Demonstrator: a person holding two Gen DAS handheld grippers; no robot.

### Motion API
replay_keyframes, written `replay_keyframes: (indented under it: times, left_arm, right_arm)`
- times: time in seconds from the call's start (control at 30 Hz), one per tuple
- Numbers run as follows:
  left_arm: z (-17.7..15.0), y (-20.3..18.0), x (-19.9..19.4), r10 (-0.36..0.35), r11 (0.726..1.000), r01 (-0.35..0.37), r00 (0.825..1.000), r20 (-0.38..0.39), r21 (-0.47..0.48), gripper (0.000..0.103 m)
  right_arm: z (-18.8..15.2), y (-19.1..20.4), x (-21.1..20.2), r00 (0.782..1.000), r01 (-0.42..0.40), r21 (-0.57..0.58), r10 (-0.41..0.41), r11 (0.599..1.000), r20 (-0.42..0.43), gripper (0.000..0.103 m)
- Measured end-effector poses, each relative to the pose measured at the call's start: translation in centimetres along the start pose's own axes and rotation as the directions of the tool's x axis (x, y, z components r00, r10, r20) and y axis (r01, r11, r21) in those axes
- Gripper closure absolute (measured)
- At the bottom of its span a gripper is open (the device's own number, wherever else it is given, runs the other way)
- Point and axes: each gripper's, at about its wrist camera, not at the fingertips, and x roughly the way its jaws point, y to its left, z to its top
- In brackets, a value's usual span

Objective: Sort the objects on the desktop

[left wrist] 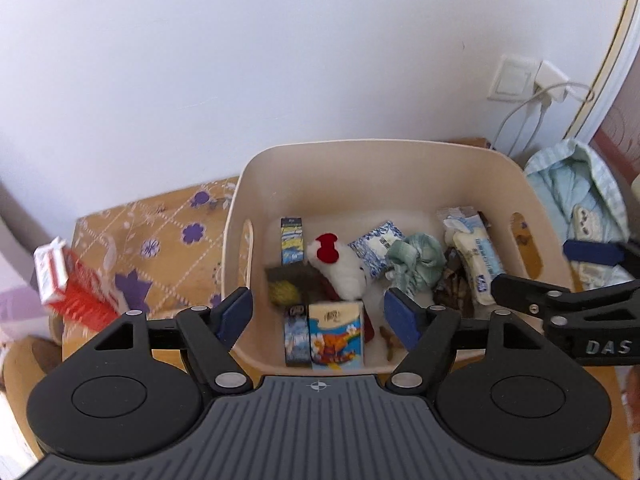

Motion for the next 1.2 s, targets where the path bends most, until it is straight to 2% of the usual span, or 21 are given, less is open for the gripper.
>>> replay_keyframes:
  times: [0.37,0.63,1.2]
  left_arm:
    - [-4.3,-0.4,-8.3,0.010,1.000,-0.011,0.994,0.107,0.009,0.029]
    - [-9.1,-0.7,-14.6,-0.003,1.000,0.006,0.988,0.156,-0.018,0.029]
    - [-19.7,-2.4,-26.1,0.014,1.000,-0.009,0.974,0.226,-0.022,0.027]
  right_arm:
    - [-2.7,2.2,-5.7,0.999,0.015,-0.028,-0.014,0.999,0.044,0.000]
    - [-5.9,3.9,-11.5,0.994,0.050,-0.047,-0.045,0.998,0.101,0.000]
    - [-14.4,6.9,-24.5,0.992,0.028,-0.109,-0.014,0.994,0.128,0.000]
